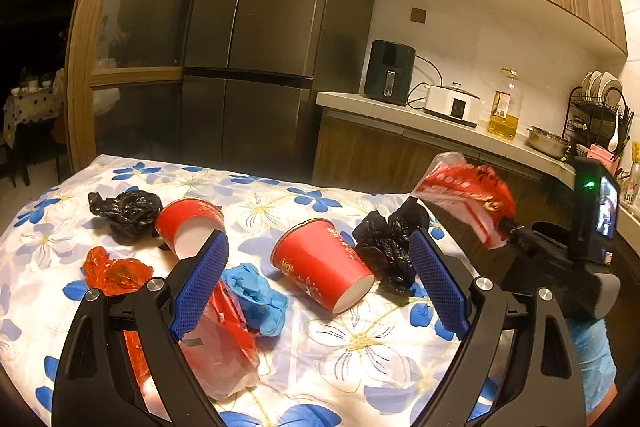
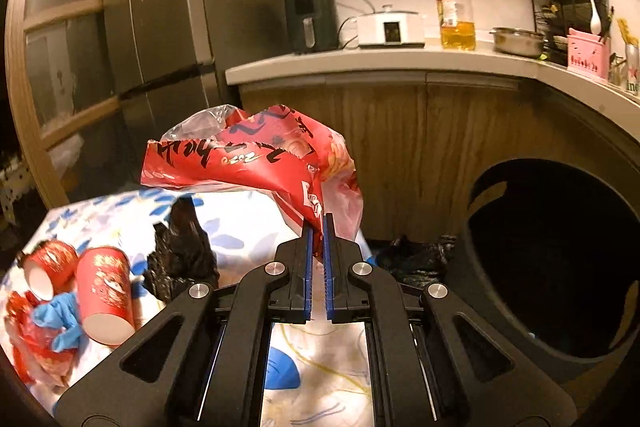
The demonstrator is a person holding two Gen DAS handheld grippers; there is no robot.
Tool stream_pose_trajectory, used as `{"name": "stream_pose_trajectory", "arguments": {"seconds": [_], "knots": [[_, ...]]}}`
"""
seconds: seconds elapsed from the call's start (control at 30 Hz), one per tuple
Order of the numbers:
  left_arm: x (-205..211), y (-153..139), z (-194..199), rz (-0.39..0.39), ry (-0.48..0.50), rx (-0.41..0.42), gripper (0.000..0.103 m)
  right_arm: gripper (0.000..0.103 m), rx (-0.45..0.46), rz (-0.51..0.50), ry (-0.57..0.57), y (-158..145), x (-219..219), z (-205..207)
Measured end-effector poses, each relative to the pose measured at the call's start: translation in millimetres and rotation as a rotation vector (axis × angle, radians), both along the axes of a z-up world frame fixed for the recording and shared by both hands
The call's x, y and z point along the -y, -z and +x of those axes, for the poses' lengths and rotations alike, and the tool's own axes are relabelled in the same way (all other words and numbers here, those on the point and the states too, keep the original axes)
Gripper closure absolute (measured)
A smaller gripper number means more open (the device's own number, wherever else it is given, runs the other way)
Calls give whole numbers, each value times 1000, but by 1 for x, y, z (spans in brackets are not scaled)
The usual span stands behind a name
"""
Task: Collect trash
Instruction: 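Lift the red bag with the right tool while the left tool grasps the clear bag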
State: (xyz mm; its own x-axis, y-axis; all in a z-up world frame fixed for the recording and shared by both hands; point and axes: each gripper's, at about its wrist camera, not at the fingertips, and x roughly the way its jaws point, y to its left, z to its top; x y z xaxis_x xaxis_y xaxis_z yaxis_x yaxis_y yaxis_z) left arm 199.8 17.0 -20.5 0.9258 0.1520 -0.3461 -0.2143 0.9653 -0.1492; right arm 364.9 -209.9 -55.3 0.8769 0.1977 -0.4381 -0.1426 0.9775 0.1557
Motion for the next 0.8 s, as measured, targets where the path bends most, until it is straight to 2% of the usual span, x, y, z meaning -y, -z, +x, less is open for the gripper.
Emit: {"name": "stream_pose_trajectory", "arguments": {"seconds": [0.17,0.33,0.53,0.6,0.67,0.8], "knots": [[3,0,-5,-7,5,8,15,99,16,36,10,-10,15,-15],[-3,5,-19,12,-41,10,15,99,41,46,9,-17,23,-36],[-37,21,-48,70,-168,-5,15,99,63,69,2,-20,24,-68],[-53,29,-53,86,-212,-37,15,99,63,79,-3,-19,22,-78],[-67,35,-55,68,-240,-62,17,99,64,88,-8,-18,20,-85],[-84,37,-53,-5,-229,-110,21,99,57,110,-16,-17,15,-101]]}}
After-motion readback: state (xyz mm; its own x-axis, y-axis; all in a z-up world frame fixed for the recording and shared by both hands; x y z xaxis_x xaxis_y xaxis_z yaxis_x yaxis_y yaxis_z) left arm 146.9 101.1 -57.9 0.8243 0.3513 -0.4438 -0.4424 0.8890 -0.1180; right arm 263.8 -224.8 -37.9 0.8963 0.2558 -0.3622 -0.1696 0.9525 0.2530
